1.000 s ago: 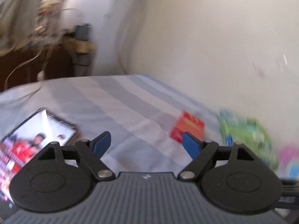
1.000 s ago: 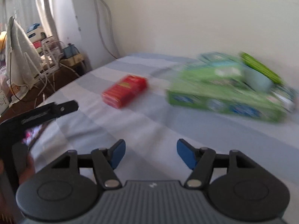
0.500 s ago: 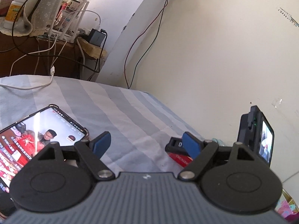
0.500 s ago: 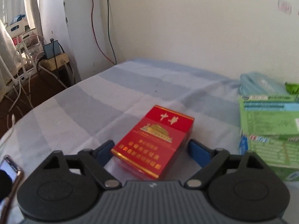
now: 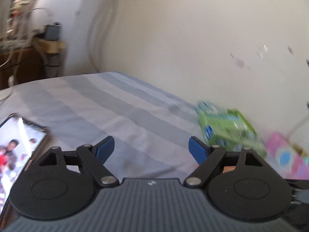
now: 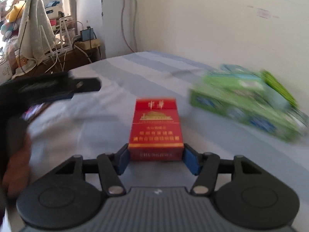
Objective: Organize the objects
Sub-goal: 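Grasp the red cigarette box with both grippers and lift it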
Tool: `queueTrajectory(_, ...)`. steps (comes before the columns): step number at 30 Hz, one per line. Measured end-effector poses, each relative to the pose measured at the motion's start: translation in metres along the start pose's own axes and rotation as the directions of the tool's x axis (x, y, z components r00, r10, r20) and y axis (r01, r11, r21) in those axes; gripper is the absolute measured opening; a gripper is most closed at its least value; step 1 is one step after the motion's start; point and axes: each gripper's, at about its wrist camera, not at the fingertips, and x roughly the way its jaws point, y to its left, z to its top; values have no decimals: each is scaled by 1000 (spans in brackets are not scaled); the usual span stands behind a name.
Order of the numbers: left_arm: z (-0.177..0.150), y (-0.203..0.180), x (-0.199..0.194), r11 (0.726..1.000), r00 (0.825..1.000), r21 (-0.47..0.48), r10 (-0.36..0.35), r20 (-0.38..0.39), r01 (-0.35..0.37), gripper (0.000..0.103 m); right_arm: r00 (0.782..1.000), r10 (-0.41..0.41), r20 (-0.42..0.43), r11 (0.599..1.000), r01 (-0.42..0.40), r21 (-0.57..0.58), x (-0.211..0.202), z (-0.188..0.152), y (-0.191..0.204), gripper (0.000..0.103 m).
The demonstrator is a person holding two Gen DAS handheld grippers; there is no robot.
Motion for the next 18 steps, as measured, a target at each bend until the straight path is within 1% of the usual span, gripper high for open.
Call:
queueTrajectory(1, -1, -4, 1, 1000, 1000, 26, -1, -12, 1, 86, 1000, -11, 11, 1000, 11, 9, -15, -13, -6, 57)
queueTrajectory(3, -2, -14, 2, 997, 999, 79, -6, -45, 9, 86, 998, -62, 24, 998, 62, 2, -41, -33, -15, 57)
queueTrajectory(4, -2, -19, 0, 995, 998, 96, -20, -65, 26, 86, 996, -88, 34, 996, 87, 7, -53, -43, -19, 57)
queueTrajectory(5, -3, -24, -1, 994, 996, 97, -36, -79, 44, 85, 994, -100, 39, 995, 99, 20, -65, -53, -24, 57)
queueTrajectory(7, -5, -34, -8, 991, 986, 50, -117, -119, 123, 85, 993, -108, 45, 993, 106, 46, -83, -67, -34, 57)
queueTrajectory(8, -7, -42, -12, 982, 972, 17, -183, -146, 188, 85, 993, -113, 44, 992, 110, 54, -90, -73, -37, 57)
queueTrajectory(9, -10, -50, -15, 972, 958, 8, -232, -166, 237, 85, 992, -121, 45, 991, 118, 59, -99, -79, -40, 57)
queueTrajectory(10, -13, -65, -19, 958, 943, 21, -276, -187, 285, 85, 990, -130, 45, 990, 127, 58, -106, -84, -45, 57)
queueTrajectory(11, -17, -78, -23, 947, 931, 45, -302, -207, 317, 85, 988, -146, 44, 988, 144, 54, -113, -90, -46, 57)
queueTrajectory(12, -23, -97, -25, 930, 913, 84, -331, -240, 359, 85, 985, -166, 44, 985, 164, 51, -120, -95, -49, 57)
queueTrajectory(13, -30, -114, -28, 910, 893, 114, -356, -276, 398, 85, 982, -184, 47, 982, 181, 59, -126, -102, -52, 57)
queueTrajectory(14, -39, -134, -29, 886, 866, 138, -382, -324, 443, 85, 980, -192, 47, 979, 188, 80, -133, -107, -56, 57)
queueTrajectory(16, -54, -166, -30, 850, 817, 156, -408, -408, 503, 84, 979, -199, 47, 972, 190, 139, -141, -115, -63, 57)
queueTrajectory(17, -59, -176, -28, 842, 801, 156, -411, -435, 517, 84, 979, -195, 52, 969, 184, 163, -144, -119, -66, 57)
queueTrajectory(18, -65, -187, -27, 831, 780, 152, -417, -466, 535, 84, 980, -192, 58, 968, 179, 178, -147, -122, -68, 57)
